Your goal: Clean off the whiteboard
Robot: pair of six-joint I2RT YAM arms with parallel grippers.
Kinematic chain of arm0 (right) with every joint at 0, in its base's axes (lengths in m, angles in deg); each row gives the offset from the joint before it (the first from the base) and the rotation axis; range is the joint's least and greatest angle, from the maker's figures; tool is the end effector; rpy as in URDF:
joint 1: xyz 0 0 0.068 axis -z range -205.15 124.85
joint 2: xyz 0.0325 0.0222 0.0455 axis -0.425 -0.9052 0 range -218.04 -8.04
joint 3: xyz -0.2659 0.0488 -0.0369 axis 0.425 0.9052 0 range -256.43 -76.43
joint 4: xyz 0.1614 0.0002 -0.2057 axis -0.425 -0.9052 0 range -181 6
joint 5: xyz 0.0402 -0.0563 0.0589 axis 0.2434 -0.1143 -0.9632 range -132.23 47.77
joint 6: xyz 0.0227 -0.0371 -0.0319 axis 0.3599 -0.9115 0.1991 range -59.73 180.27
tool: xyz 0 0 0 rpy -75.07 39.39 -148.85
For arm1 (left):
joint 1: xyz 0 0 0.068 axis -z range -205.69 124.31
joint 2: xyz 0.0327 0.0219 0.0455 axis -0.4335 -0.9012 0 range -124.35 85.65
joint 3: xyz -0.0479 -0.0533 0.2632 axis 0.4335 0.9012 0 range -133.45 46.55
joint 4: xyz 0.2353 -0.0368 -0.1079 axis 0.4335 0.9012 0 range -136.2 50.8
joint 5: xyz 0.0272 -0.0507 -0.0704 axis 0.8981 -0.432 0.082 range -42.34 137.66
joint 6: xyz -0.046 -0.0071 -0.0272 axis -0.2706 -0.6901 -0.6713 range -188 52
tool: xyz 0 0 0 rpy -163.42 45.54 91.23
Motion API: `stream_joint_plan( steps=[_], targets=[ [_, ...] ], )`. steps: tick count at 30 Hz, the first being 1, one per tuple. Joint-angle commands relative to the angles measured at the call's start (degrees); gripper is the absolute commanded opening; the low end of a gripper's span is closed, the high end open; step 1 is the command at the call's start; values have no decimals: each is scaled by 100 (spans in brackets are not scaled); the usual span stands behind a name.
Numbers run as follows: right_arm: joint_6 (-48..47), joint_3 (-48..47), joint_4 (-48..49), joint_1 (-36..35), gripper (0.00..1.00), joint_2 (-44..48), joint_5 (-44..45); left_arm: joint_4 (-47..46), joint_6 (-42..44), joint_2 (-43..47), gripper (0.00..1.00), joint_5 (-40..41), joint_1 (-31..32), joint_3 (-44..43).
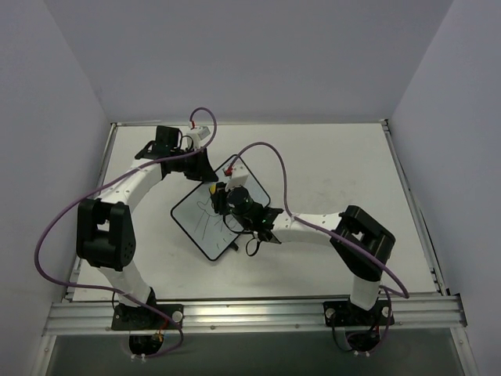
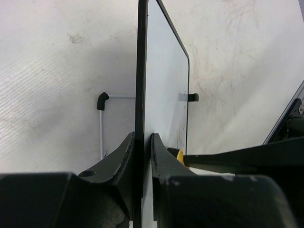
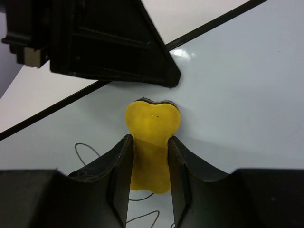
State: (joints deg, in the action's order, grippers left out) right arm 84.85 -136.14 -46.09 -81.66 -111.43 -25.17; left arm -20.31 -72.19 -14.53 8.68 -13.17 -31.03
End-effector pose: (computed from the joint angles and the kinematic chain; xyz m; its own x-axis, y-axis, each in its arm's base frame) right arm 0.2334 0.3339 0.2337 -0.3152 0.2443 -0.9170 -0.5554 0.7360 0.3870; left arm 0.3693 -0.1049 0.2586 -0.7711 0.1131 -0.6266 0.5206 0.6786 -0.5182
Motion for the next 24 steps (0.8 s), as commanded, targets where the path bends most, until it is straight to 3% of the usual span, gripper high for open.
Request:
stream_joint_plan(
  steps=[1,15,24],
  targets=[
    [108,-59,-161,-185,0,-146,-299,-277,243,69,2,453,260,68],
    [-85,-419,-319,-808,0,-295,-353,-269,252,60,2,532,304,50],
    [-76,-411,-653,-704,0,-419,69,-233,287,51,2,576,340,41]
  ],
)
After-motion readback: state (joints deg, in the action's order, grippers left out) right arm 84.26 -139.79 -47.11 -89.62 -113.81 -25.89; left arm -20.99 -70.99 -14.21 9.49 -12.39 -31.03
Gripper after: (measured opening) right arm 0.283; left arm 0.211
